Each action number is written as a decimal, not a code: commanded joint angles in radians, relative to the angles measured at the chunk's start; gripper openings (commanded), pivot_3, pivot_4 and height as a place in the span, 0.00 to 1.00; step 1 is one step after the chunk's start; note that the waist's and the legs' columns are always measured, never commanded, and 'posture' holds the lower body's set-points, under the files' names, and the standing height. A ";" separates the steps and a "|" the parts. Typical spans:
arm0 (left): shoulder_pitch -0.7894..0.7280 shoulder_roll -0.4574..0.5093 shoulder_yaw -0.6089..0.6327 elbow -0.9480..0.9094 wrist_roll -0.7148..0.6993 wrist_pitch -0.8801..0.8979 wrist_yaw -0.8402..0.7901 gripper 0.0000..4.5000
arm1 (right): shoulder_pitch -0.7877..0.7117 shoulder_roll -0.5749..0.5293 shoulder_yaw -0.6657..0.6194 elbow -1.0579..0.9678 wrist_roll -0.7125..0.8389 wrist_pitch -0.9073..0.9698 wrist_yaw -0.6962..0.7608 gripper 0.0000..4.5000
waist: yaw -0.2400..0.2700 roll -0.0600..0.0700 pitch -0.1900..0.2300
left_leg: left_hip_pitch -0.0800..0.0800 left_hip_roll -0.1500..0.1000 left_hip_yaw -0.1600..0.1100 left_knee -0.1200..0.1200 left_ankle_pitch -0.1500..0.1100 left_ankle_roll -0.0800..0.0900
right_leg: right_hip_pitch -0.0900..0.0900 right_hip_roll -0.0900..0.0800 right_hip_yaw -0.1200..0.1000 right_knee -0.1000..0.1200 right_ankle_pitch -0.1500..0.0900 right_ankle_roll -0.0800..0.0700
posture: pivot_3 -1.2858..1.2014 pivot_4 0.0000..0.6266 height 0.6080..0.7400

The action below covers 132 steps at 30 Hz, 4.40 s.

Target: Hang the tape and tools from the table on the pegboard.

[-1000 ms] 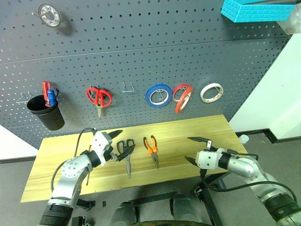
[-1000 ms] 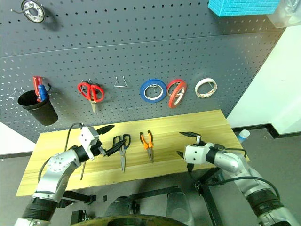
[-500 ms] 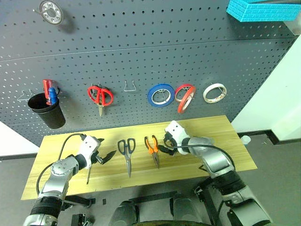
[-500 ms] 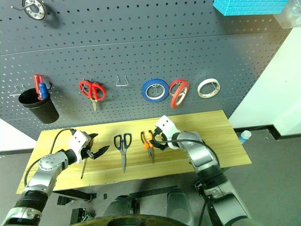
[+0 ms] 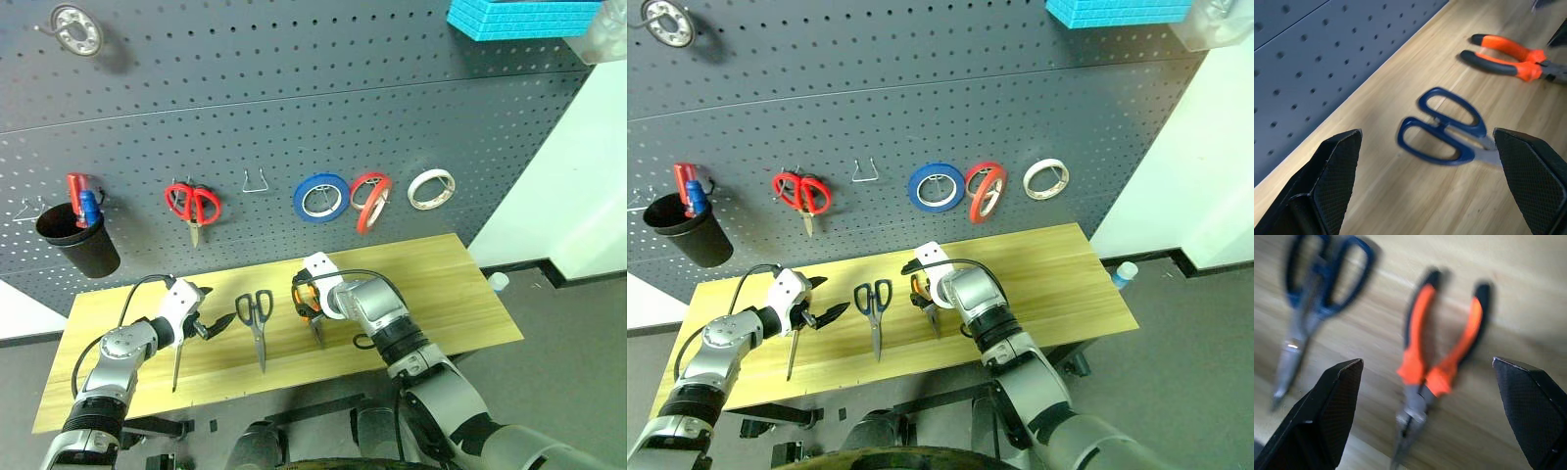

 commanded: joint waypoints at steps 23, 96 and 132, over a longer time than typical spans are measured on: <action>0.138 0.061 0.047 -0.305 -0.038 0.160 -0.021 1.00 | -0.018 0.127 0.062 0.084 0.025 -0.144 -0.017 0.97 | -0.048 0.009 0.019 | 0.000 0.000 -0.001 0.001 0.000 0.000 | -0.004 0.000 0.001 0.009 -0.001 0.001 | 0.47 0.22 0.98; 0.249 -0.007 0.225 -0.353 -0.316 -0.033 -0.185 1.00 | -0.008 -0.212 0.101 -0.724 0.129 -0.651 0.373 0.46 | -0.048 -0.003 0.069 | -0.019 -0.001 0.000 0.002 0.001 -0.001 | -0.023 -0.002 0.001 0.009 -0.003 0.001 | 0.44 0.12 0.98; -0.015 -0.083 0.213 -0.311 -0.202 -0.042 0.048 1.00 | -0.526 0.189 -0.103 0.217 0.133 -1.201 0.150 0.46 | -0.104 -0.012 0.053 | -0.019 -0.001 0.000 0.001 0.003 -0.005 | -0.026 -0.002 0.002 0.014 -0.001 -0.001 | 0.46 0.09 0.98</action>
